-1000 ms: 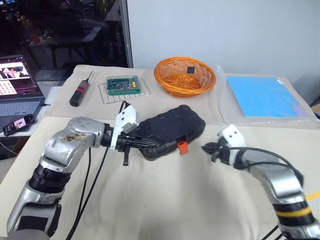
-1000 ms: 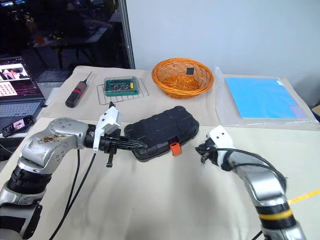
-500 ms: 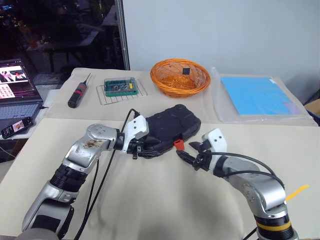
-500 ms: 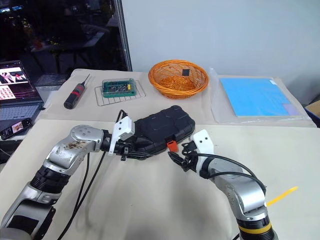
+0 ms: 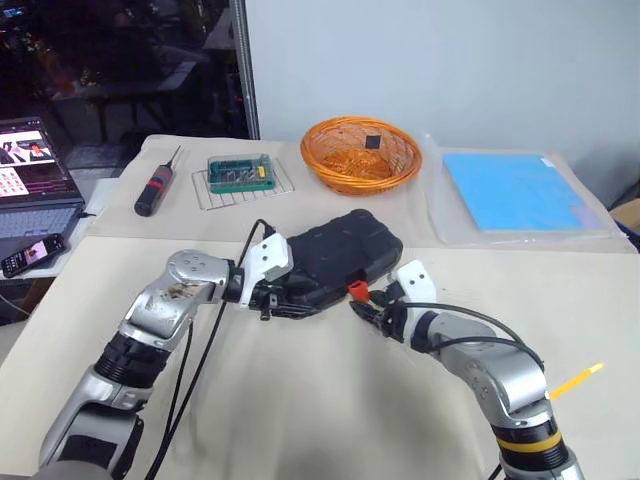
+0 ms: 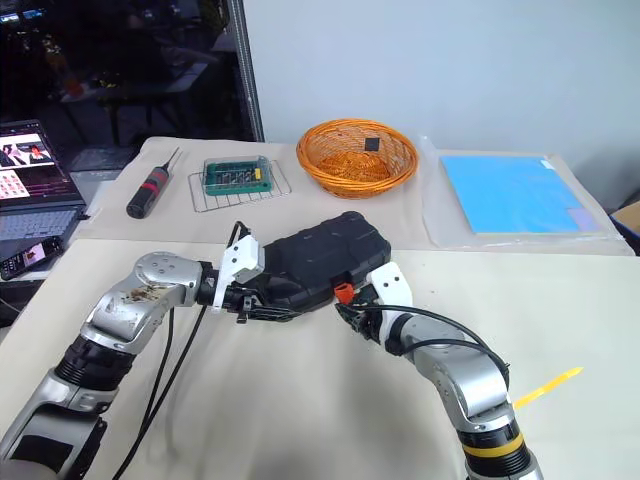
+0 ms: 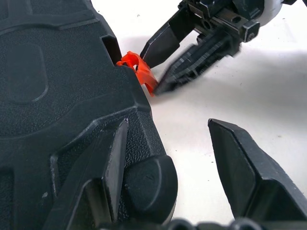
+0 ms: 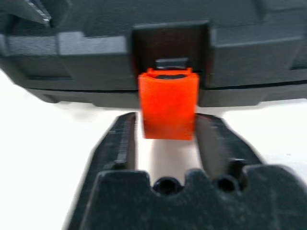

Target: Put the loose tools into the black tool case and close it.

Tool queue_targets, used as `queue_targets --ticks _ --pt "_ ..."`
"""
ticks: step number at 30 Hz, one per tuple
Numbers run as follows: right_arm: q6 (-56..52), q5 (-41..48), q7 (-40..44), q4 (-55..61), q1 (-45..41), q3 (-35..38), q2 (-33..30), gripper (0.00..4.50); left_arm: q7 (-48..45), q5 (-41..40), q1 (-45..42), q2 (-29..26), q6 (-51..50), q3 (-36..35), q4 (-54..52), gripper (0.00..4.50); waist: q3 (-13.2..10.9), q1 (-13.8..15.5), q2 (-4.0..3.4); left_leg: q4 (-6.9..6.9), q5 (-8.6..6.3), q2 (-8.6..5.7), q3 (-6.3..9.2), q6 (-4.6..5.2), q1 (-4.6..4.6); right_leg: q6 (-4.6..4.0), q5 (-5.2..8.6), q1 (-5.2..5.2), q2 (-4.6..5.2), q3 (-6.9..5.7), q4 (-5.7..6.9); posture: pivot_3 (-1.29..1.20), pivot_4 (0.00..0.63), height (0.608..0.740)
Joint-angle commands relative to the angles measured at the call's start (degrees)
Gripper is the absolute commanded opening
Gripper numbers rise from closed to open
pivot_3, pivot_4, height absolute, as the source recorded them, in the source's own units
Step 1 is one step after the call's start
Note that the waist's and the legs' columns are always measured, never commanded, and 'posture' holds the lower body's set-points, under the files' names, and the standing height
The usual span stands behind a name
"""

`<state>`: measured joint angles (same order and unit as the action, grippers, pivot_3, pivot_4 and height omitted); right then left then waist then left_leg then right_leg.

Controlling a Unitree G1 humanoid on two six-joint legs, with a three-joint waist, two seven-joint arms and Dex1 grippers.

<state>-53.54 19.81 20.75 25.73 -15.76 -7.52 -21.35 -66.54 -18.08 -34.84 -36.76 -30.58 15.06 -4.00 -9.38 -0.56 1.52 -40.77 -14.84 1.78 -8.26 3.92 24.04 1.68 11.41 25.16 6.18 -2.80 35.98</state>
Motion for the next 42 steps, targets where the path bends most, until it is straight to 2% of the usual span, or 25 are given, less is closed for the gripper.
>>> queue_targets --ticks 1,5,17,32,40,41,42 --pt "0.9 -0.4 0.0 0.7 -1.3 0.3 0.0 1.15 -0.2 0.7 0.9 -0.8 -1.0 0.5 -0.6 2.85 0.0 -0.1 0.00 0.00 0.00 0.00 0.00 0.00 0.00 0.00 0.00 0.00 0.00 0.00 0.00 0.00 0.150 0.740" --pt "2.1 -0.6 0.1 2.0 -1.9 0.7 0.4 1.15 -0.3 2.8 1.1 -1.7 -3.2 3.1 0.6 2.85 0.0 -0.1 -0.01 0.00 0.00 0.00 0.00 0.00 -0.02 0.00 0.00 -0.02 0.00 0.00 0.01 0.00 0.150 0.740" --pt "7.4 -2.3 1.4 -2.9 -5.0 -0.7 3.1 1.15 0.2 2.9 0.5 -0.7 -3.5 3.8 1.2 2.85 0.0 -0.5 -0.04 0.01 -0.14 0.06 -0.01 0.25 -0.25 -0.04 -0.03 -0.09 -0.06 0.07 0.10 0.00 0.150 0.740" --pt "6.1 -2.7 3.8 -2.7 -8.8 -1.2 3.3 1.15 1.3 6.8 1.3 -2.1 -5.5 6.2 2.4 2.85 0.1 -0.5 -0.08 0.04 -0.10 0.13 -0.06 0.18 -0.30 -0.29 -0.13 -0.06 -0.10 0.10 0.12 0.00 0.150 0.740" --pt "8.6 -5.7 5.4 -12.0 -11.3 -4.9 3.6 1.15 1.8 6.8 1.5 -2.0 -6.5 6.2 1.8 2.85 0.1 -1.0 -0.13 0.05 -0.09 0.16 -0.11 0.17 -0.51 -0.41 -0.06 -0.17 -0.10 0.11 0.12 0.00 0.150 0.740" --pt "8.8 -5.9 5.4 -12.1 -11.2 -4.9 3.6 2.15 1.8 6.8 1.7 -2.0 -6.7 6.1 1.5 2.85 0.1 -1.1 -0.13 0.06 -0.09 0.17 -0.12 0.16 -0.62 -0.41 0.05 -0.25 -0.10 0.11 0.10 0.00 0.150 0.740" --pt "8.5 -5.8 5.3 -11.4 -10.9 -4.4 3.5 2.40 2.0 6.6 1.9 -2.1 -7.1 5.8 1.3 2.85 0.1 -1.1 -0.14 0.07 -0.11 0.18 -0.11 0.14 -0.72 -0.29 0.18 -0.32 -0.10 0.12 0.10 0.00 0.150 0.740"
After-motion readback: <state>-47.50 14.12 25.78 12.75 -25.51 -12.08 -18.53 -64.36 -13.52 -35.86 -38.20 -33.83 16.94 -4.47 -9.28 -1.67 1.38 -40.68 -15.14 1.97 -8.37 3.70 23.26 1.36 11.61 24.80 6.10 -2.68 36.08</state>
